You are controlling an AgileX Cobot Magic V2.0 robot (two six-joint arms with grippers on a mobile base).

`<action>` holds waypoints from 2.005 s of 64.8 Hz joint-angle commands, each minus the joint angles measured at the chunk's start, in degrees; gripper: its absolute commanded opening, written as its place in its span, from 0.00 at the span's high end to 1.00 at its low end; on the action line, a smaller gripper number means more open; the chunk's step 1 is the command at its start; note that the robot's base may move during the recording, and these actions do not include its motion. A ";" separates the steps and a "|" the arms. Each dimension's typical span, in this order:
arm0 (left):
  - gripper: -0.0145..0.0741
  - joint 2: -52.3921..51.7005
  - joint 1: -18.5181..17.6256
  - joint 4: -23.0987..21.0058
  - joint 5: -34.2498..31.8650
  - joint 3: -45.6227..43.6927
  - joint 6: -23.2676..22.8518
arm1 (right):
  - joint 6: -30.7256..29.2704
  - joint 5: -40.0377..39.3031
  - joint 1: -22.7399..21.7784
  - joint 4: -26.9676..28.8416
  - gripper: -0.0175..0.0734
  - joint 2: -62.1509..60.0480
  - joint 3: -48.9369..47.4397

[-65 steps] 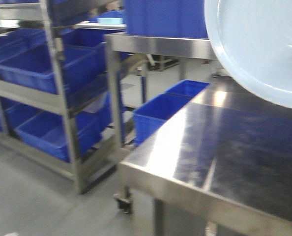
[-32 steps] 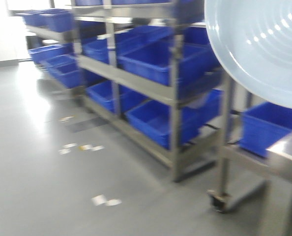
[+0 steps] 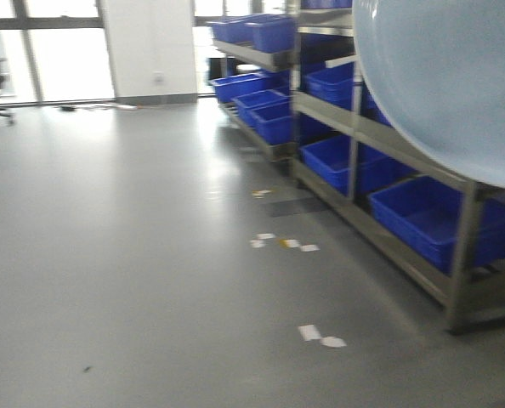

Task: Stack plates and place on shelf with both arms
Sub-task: 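Drive the base away from the table, turning while holding the plates, then drive the base up to the shelf of blue bins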

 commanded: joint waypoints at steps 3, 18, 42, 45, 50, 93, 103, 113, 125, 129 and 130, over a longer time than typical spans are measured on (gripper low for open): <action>0.74 0.39 0.13 0.06 -4.85 -1.71 -0.10 | -0.12 -5.51 -0.16 -0.32 0.75 -0.01 -1.91; 0.74 0.39 0.13 0.06 -4.85 -1.71 -0.10 | -0.12 -5.51 -0.16 -0.32 0.75 -0.01 -1.91; 0.74 0.39 0.13 0.06 -4.85 -1.71 -0.10 | -0.12 -5.51 -0.16 -0.32 0.75 -0.01 -1.91; 0.74 0.39 0.13 0.06 -4.85 -1.71 -0.10 | -0.12 -5.51 -0.16 -0.32 0.75 -0.01 -1.91; 0.74 0.39 0.13 0.06 -4.85 -1.71 -0.10 | -0.12 -5.51 -0.16 -0.32 0.75 -0.01 -1.91; 0.74 0.39 0.13 0.06 -4.85 -1.71 -0.10 | -0.12 -5.51 -0.16 -0.32 0.75 -0.01 -1.91; 0.74 0.39 0.13 0.06 -4.85 -1.71 -0.10 | -0.12 -5.51 -0.16 -0.32 0.75 -0.01 -1.91; 0.74 0.39 0.13 0.06 -4.85 -1.71 -0.10 | -0.12 -5.51 -0.16 -0.32 0.75 -0.01 -1.91; 0.74 0.39 0.13 0.06 -4.85 -1.71 -0.10 | -0.12 -5.51 -0.16 -0.32 0.75 -0.01 -1.91; 0.74 0.39 0.13 0.06 -4.85 -1.71 -0.10 | -0.12 -5.51 -0.16 -0.32 0.75 -0.01 -1.91; 0.74 0.39 0.13 0.06 -4.85 -1.71 -0.10 | -0.12 -5.51 -0.16 -0.32 0.75 -0.01 -1.91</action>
